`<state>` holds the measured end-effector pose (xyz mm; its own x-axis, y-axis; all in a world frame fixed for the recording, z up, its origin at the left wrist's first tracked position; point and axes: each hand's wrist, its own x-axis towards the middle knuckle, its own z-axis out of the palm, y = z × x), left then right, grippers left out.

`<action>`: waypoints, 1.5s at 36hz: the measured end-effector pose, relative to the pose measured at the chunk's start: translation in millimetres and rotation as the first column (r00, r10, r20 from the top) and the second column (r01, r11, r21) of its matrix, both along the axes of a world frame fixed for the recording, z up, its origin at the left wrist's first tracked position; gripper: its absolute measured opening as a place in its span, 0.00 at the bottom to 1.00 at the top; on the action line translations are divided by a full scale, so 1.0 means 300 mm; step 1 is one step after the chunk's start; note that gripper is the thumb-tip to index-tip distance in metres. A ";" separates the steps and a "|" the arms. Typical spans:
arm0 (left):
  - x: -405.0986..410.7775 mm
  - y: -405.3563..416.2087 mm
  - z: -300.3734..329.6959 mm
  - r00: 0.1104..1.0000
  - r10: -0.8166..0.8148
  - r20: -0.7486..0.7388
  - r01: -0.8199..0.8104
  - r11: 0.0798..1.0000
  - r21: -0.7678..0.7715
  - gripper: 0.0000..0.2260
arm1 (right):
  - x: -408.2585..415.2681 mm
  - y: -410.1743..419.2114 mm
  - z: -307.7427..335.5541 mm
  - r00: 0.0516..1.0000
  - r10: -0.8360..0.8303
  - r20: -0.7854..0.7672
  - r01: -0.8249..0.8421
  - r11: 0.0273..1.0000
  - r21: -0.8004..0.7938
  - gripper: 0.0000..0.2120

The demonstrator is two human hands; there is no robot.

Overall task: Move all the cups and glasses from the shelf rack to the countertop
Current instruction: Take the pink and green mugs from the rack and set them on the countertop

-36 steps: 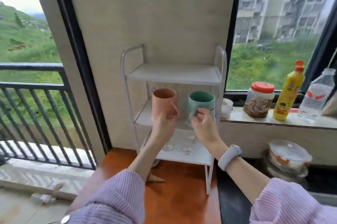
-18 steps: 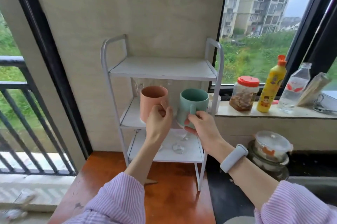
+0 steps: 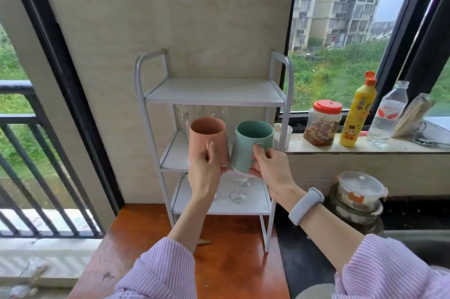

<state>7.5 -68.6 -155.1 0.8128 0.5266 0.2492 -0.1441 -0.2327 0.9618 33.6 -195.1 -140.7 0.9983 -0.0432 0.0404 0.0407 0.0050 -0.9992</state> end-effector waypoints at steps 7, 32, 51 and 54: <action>-0.045 0.010 -0.039 0.999 -0.034 0.027 0.033 0.999 0.036 0.20 | -0.052 -0.011 -0.029 0.995 -0.033 0.094 0.035 0.999 -0.016 0.13; -0.407 -0.413 -0.181 0.978 -0.208 -0.033 0.209 0.939 0.272 0.09 | -0.540 -0.591 -0.242 0.887 -0.282 0.365 0.375 0.902 -0.215 0.15; -0.880 -1.842 -0.219 0.587 -0.801 -0.119 0.807 0.567 0.167 0.12 | -1.402 -1.833 -0.293 0.462 -0.850 0.254 0.876 0.393 -0.279 0.20; -0.961 -2.053 -0.238 0.463 -0.879 -0.116 0.881 0.443 0.165 0.11 | -1.545 -1.981 -0.315 0.334 -0.910 0.247 0.919 0.257 -0.298 0.19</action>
<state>-280.7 -684.3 -226.4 0.8171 -0.5257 0.2364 -0.3617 -0.1482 0.9204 -429.8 -789.5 -235.2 0.3020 -0.9061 0.2962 -0.1895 -0.3616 -0.9129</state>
